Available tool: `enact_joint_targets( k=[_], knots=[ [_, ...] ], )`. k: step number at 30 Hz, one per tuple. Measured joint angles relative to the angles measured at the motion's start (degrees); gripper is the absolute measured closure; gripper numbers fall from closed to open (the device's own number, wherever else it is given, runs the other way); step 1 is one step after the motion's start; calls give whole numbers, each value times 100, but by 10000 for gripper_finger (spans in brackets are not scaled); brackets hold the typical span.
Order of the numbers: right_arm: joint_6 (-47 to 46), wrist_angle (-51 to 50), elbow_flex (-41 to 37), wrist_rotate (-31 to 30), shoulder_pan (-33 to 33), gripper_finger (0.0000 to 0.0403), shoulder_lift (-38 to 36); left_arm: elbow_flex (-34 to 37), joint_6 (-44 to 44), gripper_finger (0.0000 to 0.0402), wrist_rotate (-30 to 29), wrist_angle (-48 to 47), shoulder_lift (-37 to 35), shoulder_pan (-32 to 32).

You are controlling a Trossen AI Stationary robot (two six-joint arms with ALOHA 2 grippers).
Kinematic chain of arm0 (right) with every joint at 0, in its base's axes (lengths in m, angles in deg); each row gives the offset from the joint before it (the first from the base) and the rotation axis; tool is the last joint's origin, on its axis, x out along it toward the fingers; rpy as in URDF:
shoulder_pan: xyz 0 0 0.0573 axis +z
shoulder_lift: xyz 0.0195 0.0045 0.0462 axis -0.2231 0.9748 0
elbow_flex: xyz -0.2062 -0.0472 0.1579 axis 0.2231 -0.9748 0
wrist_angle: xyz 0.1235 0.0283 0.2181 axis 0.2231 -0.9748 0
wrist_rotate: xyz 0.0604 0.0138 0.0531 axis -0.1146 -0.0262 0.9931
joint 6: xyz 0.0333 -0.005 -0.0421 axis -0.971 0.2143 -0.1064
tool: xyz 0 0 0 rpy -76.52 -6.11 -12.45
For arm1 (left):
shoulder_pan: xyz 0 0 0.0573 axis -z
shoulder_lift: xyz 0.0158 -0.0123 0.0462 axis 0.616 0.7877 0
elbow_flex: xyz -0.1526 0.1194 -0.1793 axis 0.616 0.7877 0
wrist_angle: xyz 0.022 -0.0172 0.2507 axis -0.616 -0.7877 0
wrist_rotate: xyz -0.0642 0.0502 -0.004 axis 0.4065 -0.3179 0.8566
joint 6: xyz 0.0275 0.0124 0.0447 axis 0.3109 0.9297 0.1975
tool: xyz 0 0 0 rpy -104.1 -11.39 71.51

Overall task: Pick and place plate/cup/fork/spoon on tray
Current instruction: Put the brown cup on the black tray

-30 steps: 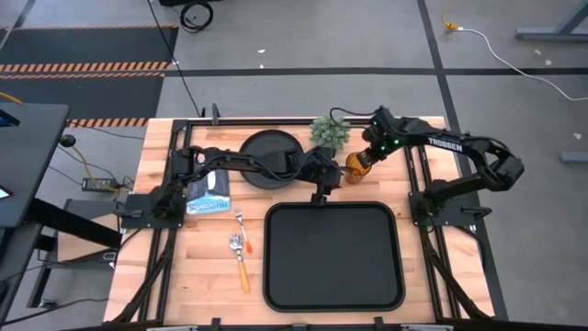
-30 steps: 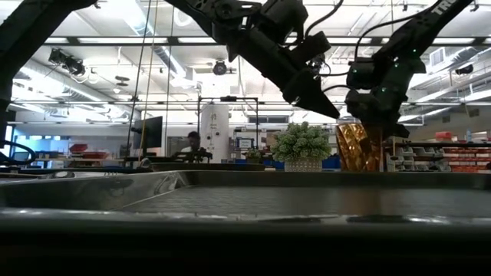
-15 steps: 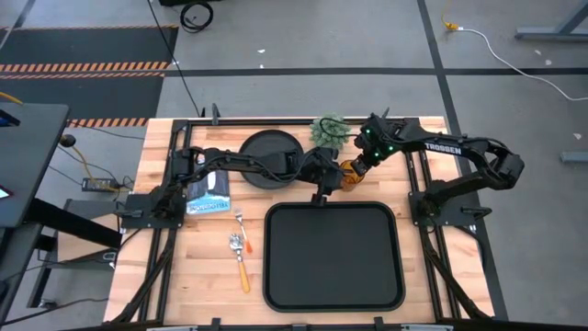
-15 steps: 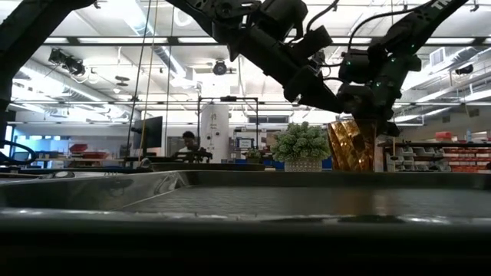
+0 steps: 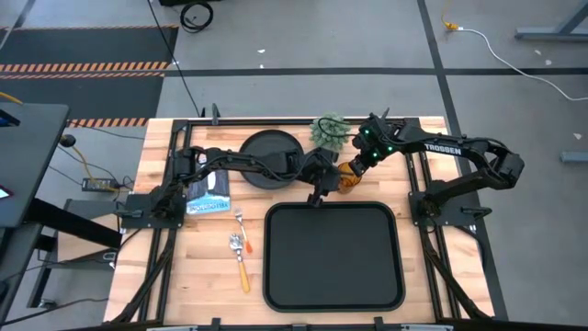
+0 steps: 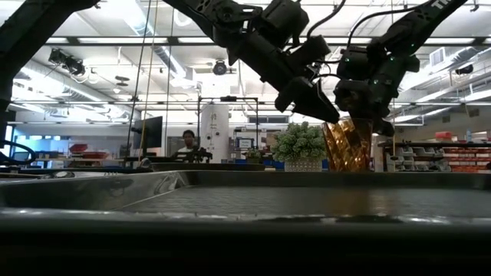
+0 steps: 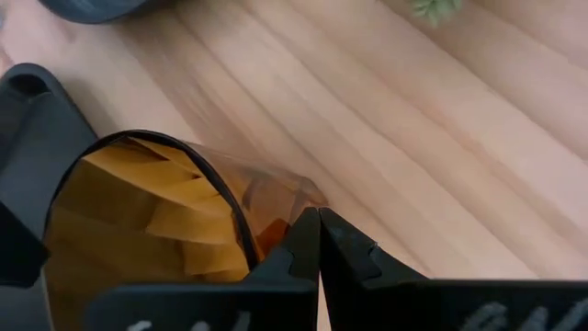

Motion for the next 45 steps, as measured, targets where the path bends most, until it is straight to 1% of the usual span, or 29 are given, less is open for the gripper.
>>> enact_joint_targets(
  k=[2,9,16,19,25,28,30,32,33,36,38,41,45],
  knots=[
    [-4,69,0,86,15,396,0,0,84,264,0,0,0,-5],
    [-81,130,0,97,23,396,0,0,164,295,-11,-156,0,-132],
    [-46,150,0,97,23,396,0,0,574,316,-15,-467,-3,-157],
    [-42,150,0,97,23,396,0,2,759,326,-15,-440,2,-144],
    [-39,150,0,97,23,396,0,2,833,367,-7,-438,2,-152],
    [-14,150,0,93,21,396,-1,2,630,387,4,-433,2,-160],
    [83,108,0,99,-1,396,-37,-84,425,387,7,-515,8,-158],
    [162,46,2,156,-89,396,-114,-327,93,386,27,-735,13,-157],
    [190,-24,10,198,-159,396,-162,-476,-109,385,97,-828,13,-158],
    [285,-485,174,178,-359,396,-293,-849,-856,386,630,-957,11,-160],
    [376,-806,351,-62,-453,396,-358,-1042,-1218,386,871,-1051,11,-106],
    [524,-1241,577,-569,-570,396,-382,-1211,-1477,386,976,-1075,18,88],
    [757,-1528,748,-669,-740,396,-385,-1380,-1695,386,1014,-1205,212,421]
  ],
)
